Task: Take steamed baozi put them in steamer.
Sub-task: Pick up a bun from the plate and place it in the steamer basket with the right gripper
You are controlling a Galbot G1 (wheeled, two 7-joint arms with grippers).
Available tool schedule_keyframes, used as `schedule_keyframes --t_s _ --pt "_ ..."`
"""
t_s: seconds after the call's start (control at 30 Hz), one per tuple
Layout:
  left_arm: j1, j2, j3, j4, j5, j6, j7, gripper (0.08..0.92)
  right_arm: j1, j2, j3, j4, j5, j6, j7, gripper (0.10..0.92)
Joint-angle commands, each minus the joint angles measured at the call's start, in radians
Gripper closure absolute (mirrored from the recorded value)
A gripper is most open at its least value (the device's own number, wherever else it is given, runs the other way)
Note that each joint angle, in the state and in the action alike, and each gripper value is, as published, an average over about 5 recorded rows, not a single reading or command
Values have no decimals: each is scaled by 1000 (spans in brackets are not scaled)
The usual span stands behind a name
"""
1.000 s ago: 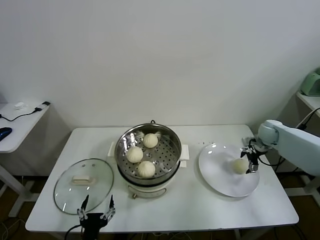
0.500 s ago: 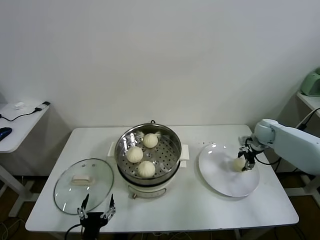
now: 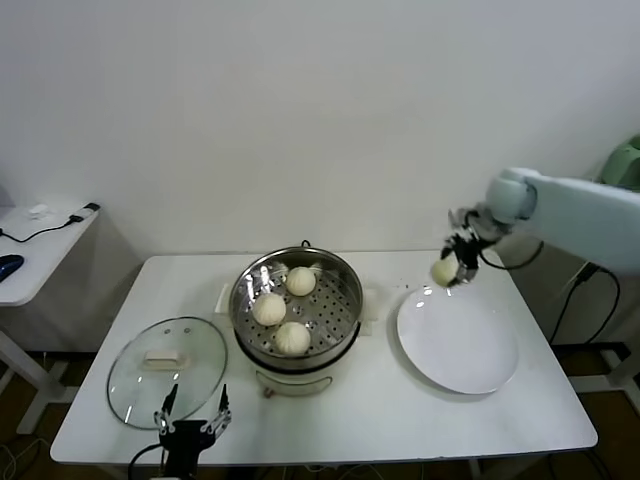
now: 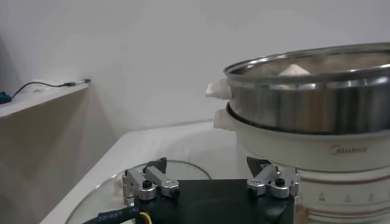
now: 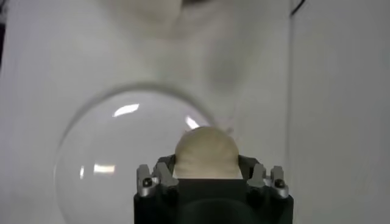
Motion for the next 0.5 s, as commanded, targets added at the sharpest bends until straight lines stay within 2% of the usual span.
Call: schedule_keyframes --t_s 0.03,0.2,0.5 --pt "-1 4 8 -9 -1 2 -1 177 381 215 -122 314 497 -169 123 338" --pt "-3 6 14 -6 -1 3 -2 177 288 313 -80 370 548 -241 212 338" --pt "-3 7 12 -7 -3 4 0 177 31 364 -58 290 390 -293 284 338"
